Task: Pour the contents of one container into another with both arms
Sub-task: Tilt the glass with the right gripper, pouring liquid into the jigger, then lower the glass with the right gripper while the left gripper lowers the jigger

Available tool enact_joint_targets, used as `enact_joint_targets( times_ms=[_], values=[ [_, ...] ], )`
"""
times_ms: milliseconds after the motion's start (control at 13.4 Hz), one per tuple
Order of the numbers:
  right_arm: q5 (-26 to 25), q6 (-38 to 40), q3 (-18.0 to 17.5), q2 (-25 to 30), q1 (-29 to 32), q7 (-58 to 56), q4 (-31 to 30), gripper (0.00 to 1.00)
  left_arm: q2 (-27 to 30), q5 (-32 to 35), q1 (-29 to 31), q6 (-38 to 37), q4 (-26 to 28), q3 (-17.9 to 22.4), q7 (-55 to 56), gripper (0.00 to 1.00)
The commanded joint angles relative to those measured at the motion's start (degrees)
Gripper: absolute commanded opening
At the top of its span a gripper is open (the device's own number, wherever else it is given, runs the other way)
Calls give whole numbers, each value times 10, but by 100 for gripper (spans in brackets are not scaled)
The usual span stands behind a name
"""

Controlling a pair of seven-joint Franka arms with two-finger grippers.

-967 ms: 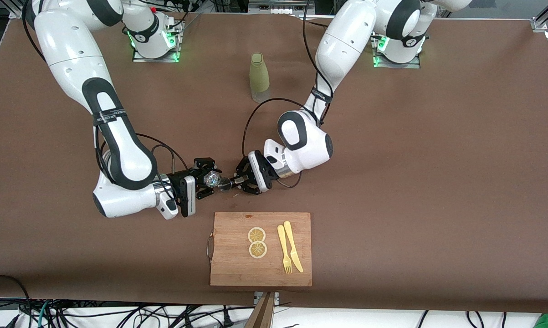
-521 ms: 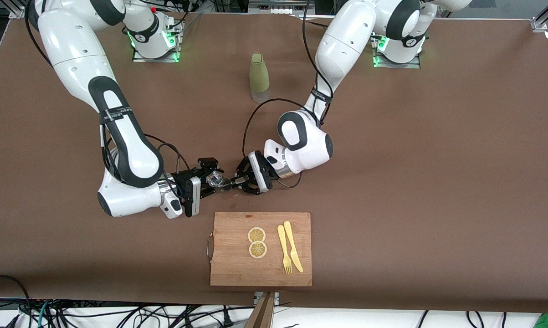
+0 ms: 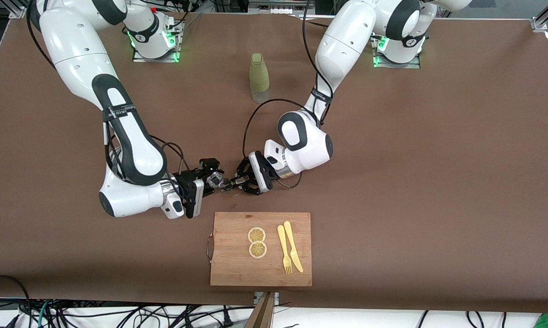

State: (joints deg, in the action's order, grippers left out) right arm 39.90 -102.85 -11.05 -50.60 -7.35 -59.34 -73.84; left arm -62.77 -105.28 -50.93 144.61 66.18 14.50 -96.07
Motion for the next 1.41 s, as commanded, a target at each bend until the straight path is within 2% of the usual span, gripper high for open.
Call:
enact_joint_targets(
  times_ms=[0, 446, 744, 1041, 1264, 1338],
  values=[
    [-16, 2, -3, -3, -7, 23, 14, 23, -5, -22, -5, 5, -18, 6, -13, 0],
    [-19, 7, -3, -3, -8, 14, 19, 24, -4, -22, -4, 3, -18, 5, -13, 0],
    [-9, 7, -2, -7, 7, -129, 15, 24, -4, -22, -4, 3, -18, 7, -13, 0],
    [43, 7, -1, -21, 29, -241, 14, 24, -2, -22, -2, 1, -14, 8, -25, 0],
    [58, 19, -1, -32, 58, -298, 14, 24, 6, -23, 7, -19, -8, 11, -43, 0],
    [87, 32, -1, -34, 66, -322, 14, 24, 9, -24, 13, -30, -3, 11, -53, 0]
  ],
)
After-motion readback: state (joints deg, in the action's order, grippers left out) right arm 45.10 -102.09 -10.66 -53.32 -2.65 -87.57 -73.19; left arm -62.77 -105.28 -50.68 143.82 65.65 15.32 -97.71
